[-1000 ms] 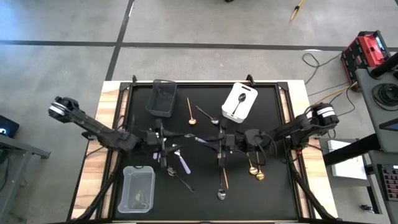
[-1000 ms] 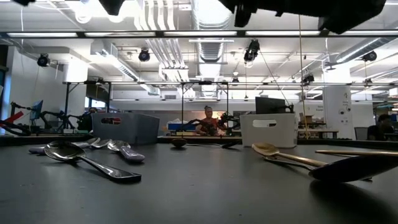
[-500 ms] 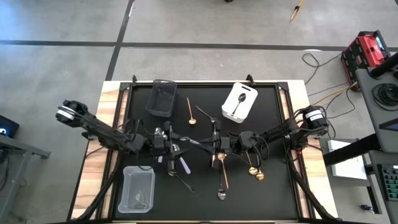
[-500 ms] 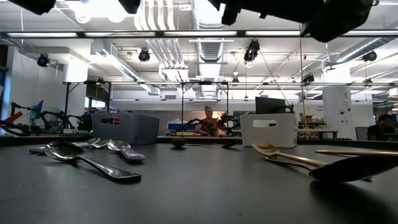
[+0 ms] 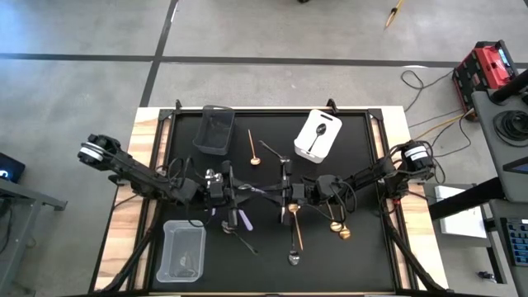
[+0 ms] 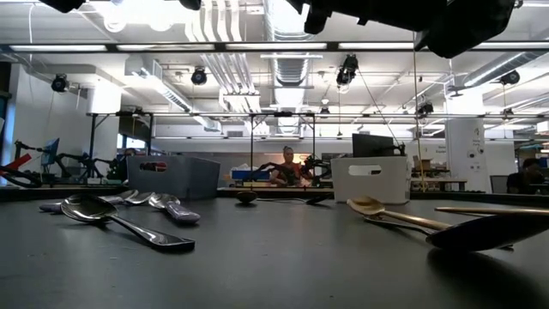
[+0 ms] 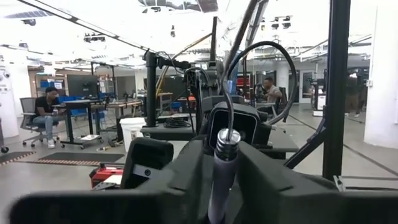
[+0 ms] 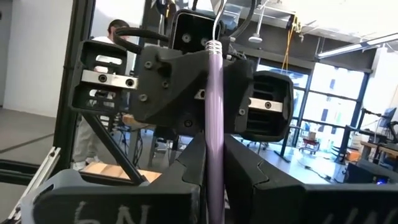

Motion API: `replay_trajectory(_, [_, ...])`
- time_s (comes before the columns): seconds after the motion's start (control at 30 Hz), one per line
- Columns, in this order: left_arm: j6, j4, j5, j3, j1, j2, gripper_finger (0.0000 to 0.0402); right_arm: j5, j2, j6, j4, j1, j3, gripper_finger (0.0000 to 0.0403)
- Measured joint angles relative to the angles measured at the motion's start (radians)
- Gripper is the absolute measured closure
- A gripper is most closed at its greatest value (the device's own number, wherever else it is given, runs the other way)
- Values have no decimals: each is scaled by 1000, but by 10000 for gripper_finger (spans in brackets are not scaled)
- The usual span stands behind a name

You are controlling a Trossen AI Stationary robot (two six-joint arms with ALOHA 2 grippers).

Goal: Sort silverware by color (type)
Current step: Put the purple spoon into the transparent bin

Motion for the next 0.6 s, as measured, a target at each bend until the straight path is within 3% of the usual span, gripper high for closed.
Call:
replay_trajectory(0.07, [-1, -3, -4, 0, 0, 0, 379, 0, 0, 10, -3, 0, 0, 376])
replay_trajectory(0.33, [-96, -65, -37, 0, 0, -30, 381, 21, -11, 63, -56, -1, 0, 292])
replay_trajectory(0.6, [-410, -466, -33, 0, -23, -222, 381, 99, -87, 59, -232, -1, 0, 217])
